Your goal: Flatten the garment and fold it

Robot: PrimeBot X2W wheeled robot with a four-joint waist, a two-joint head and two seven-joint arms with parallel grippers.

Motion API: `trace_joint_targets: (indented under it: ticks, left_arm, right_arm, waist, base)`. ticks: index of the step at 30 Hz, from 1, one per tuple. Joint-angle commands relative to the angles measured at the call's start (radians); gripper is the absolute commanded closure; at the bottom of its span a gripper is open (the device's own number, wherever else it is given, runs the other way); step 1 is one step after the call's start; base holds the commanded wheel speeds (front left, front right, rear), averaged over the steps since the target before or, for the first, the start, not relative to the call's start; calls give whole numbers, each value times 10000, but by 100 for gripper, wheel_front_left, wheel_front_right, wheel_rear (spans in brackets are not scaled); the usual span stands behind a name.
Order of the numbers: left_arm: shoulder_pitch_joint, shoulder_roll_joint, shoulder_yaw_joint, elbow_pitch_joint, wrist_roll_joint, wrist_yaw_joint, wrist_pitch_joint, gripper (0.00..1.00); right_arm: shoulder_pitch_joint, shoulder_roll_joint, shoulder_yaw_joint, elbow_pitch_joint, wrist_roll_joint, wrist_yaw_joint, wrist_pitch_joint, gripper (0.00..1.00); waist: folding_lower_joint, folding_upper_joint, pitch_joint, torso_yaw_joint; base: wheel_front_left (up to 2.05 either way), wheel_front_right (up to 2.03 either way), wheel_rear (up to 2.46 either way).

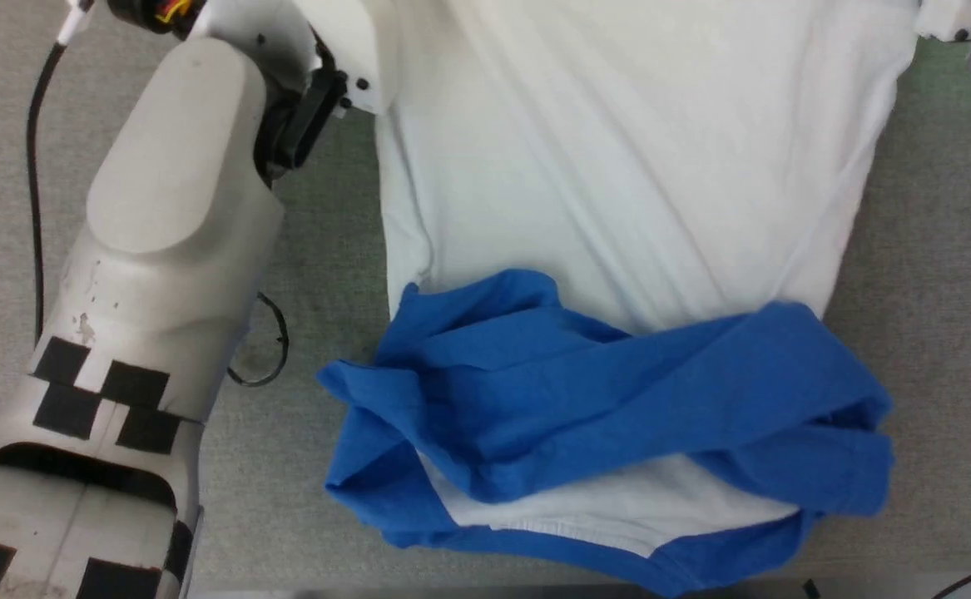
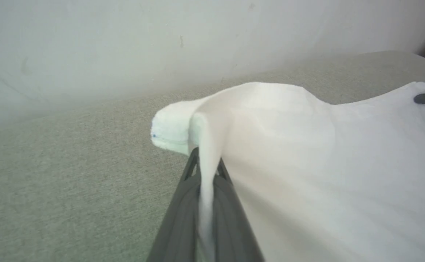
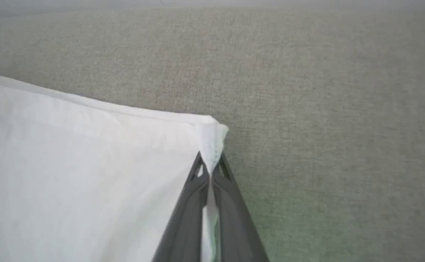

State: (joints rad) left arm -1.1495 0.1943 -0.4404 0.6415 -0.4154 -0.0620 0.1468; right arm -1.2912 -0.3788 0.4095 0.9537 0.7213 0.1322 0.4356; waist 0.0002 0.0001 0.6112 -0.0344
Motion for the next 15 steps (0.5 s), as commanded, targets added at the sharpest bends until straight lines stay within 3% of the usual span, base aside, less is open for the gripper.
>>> trace_joint_targets:
  ticks: [1, 10, 15]
  left_arm:
    - [22, 82, 74, 59, -30, 84, -122, 100]
    - [41, 360, 351, 333, -89, 192, -1282, 100]
    - [1351, 626, 506, -345, -353, 293, -1649, 100]
  right_arm:
    - [70, -148, 2, -17, -32, -15, -226, 100]
    - [-132, -406, -1, -459, 110, -15, -2355, 100]
    - [1351, -640, 535, -1590, 559, -15, -3056, 100]
  waist:
    - [-2, -1, -440, 17]
    - [-2, -1, -1809, -89]
    - [-2, -1, -2699, -111]
  base:
    - [0, 0, 0]
    - [0, 0, 0]
    - [0, 0, 0]
